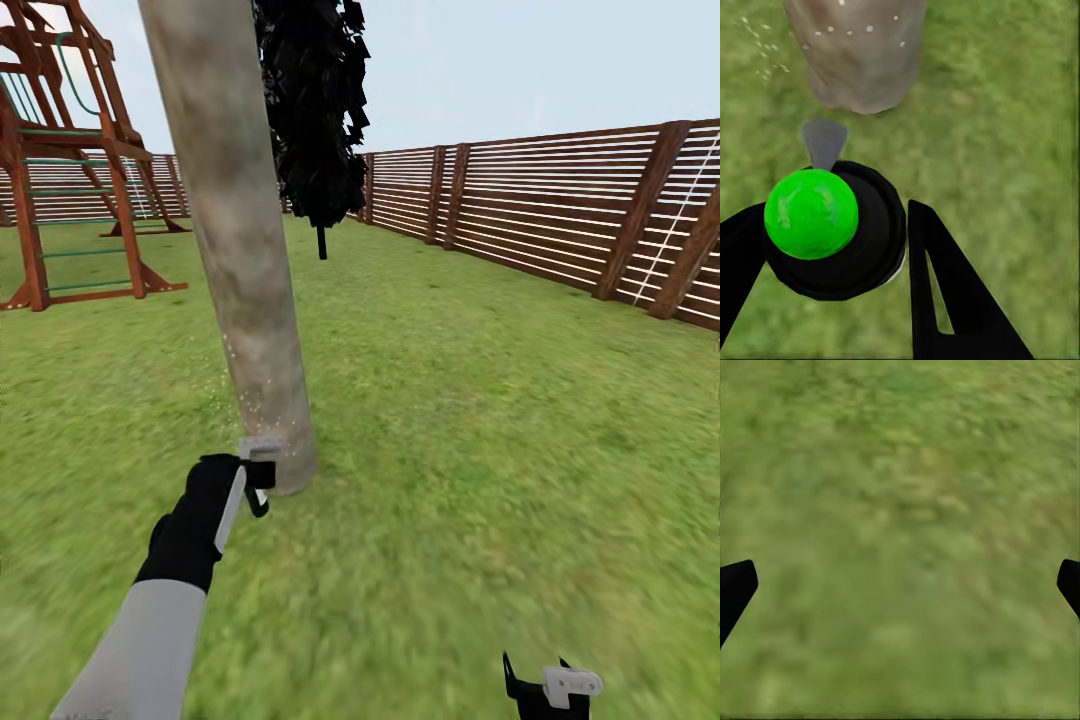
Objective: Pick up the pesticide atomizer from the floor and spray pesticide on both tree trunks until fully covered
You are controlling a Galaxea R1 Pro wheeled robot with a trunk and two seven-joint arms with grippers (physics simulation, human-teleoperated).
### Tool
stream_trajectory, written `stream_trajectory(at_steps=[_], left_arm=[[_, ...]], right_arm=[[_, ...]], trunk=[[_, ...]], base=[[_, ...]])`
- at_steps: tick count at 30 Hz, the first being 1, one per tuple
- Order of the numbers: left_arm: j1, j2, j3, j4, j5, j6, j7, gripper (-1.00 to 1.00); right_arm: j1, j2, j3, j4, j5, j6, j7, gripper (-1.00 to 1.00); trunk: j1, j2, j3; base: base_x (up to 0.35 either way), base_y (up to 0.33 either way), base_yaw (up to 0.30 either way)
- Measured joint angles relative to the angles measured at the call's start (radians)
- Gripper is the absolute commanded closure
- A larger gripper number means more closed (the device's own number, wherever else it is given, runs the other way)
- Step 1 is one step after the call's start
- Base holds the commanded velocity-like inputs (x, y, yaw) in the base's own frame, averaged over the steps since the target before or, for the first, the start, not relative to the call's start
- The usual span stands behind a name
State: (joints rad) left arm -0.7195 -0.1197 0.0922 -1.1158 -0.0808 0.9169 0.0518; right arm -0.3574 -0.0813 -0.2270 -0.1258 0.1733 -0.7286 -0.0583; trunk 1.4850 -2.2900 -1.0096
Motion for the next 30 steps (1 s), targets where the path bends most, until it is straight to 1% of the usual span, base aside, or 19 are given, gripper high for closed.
stream_trajectory(at_steps=[1, 2, 3, 4, 6, 7, 8, 9, 11, 12, 14, 16, 19, 21, 23, 25, 26, 30], left_arm=[[-0.005, -0.003, -0.053, -0.01, 0.006, 0.018, 0.002, 1.0], [-0.008, -0.004, -0.081, -0.025, 0.003, 0.025, 0.003, 1.0], [-0.008, -0.003, -0.09, -0.036, -0.004, 0.03, 0.003, 1.0], [-0.009, -0.001, -0.093, -0.047, -0.005, 0.05, 0.003, 1.0], [-0.009, 0.003, -0.094, -0.075, -0.009, 0.077, 0.003, 1.0], [-0.009, 0.006, -0.091, -0.093, -0.01, 0.083, 0.003, 1.0], [-0.011, 0.009, -0.069, -0.115, -0.018, 0.089, 0.004, 1.0], [-0.012, 0.01, -0.054, -0.12, -0.015, 0.09, 0.005, 1.0], [-0.013, 0.012, 0.002, -0.127, -0.021, 0.092, 0.006, 1.0], [-0.013, 0.011, 0.01, -0.128, -0.015, 0.093, 0.006, 1.0], [-0.019, 0.001, 0.013, -0.128, -0.008, 0.094, 0.007, 1.0], [-0.043, -0.014, 0.012, -0.124, -0.004, 0.095, 0.008, 1.0], [-0.081, -0.024, -0.012, -0.123, -0.004, 0.096, 0.008, 1.0], [-0.107, -0.025, -0.018, -0.124, -0.005, 0.101, 0.008, 1.0], [-0.118, -0.02, -0.015, -0.127, -0.009, 0.104, 0.008, 1.0], [-0.118, -0.011, -0.005, -0.128, -0.012, 0.105, 0.008, 1.0], [-0.113, -0.008, 0.009, -0.129, -0.018, 0.105, 0.008, 1.0], [-0.104, -0.006, 0.01, -0.129, -0.019, 0.103, 0.009, 1.0]], right_arm=[[0.0, 0.0, 0.0, 0.0, 0.0, 0.0, 0.0, -1.0], [0.0, 0.0, 0.001, 0.0, 0.0, 0.0, 0.0, -1.0], [0.0, 0.0, 0.001, 0.0, 0.0, 0.0, 0.0, -1.0], [0.0, 0.0, 0.001, 0.0, 0.0, 0.0, 0.0, -1.0], [0.0, 0.0, 0.0, 0.0, 0.0, 0.0, 0.0, -1.0], [0.0, 0.0, 0.0, 0.0, 0.0, 0.0, 0.0, -1.0], [0.0, 0.0, 0.0, 0.0, 0.0, 0.0, 0.0, -1.0], [0.0, 0.0, 0.0, 0.0, 0.0, 0.0, 0.0, -1.0], [0.0, 0.0, 0.001, 0.0, 0.0, 0.0, 0.0, -1.0], [0.0, 0.0, 0.0, 0.0, 0.0, 0.0, 0.0, -1.0], [0.0, 0.0, 0.0, 0.0, 0.0, 0.0, 0.0, -1.0], [0.0, 0.0, 0.0, 0.0, 0.0, 0.0, 0.0, -1.0], [0.0, 0.0, 0.0, 0.0, 0.0, 0.0, 0.0, -1.0], [0.0, 0.0, 0.0, 0.0, 0.0, 0.0, 0.0, -1.0], [0.0, 0.0, 0.0, 0.0, 0.0, 0.0, 0.0, -1.0], [0.0, 0.0, 0.0, 0.0, 0.0, 0.0, 0.0, -1.0], [0.0, 0.0, 0.0, 0.0, 0.0, 0.0, 0.0, -1.0], [0.0, 0.0, 0.001, 0.0, 0.0, 0.0, 0.0, -1.0]], trunk=[[0.0, 0.0, 0.0], [0.0, 0.0, 0.0], [0.0, 0.0, 0.0], [0.0, 0.0, 0.0], [0.0, 0.0, 0.0], [0.0, 0.0, 0.0], [0.0, 0.0, 0.0], [0.0, 0.0, 0.0], [0.0, 0.0, 0.0], [0.0, 0.0, 0.0], [0.0, 0.0, 0.0], [0.0, 0.0, 0.0], [0.0, 0.0, 0.0], [0.0, 0.0, 0.0], [0.0, 0.0, 0.0], [0.0, 0.0, 0.0], [0.0, 0.0, 0.0], [0.0, 0.0, 0.0]], base=[[-0.326, 0.0, 0.0], [-0.316, 0.0, 0.0], [-0.202, 0.0, 0.0], [-0.129, 0.0, 0.0], [-0.04, 0.0, 0.0], [-0.009, 0.0, 0.0], [-0.006, 0.0, 0.0], [-0.002, 0.0, 0.0], [-0.001, 0.0, 0.0], [0.0, 0.0, 0.0], [0.0, 0.0, 0.0], [0.0, 0.0, 0.0], [0.0, 0.0, 0.0], [0.0, 0.0, 0.0], [0.0, 0.0, 0.0], [0.0, 0.0, 0.0], [0.0, 0.0, 0.0], [0.0, 0.0, 0.0]])
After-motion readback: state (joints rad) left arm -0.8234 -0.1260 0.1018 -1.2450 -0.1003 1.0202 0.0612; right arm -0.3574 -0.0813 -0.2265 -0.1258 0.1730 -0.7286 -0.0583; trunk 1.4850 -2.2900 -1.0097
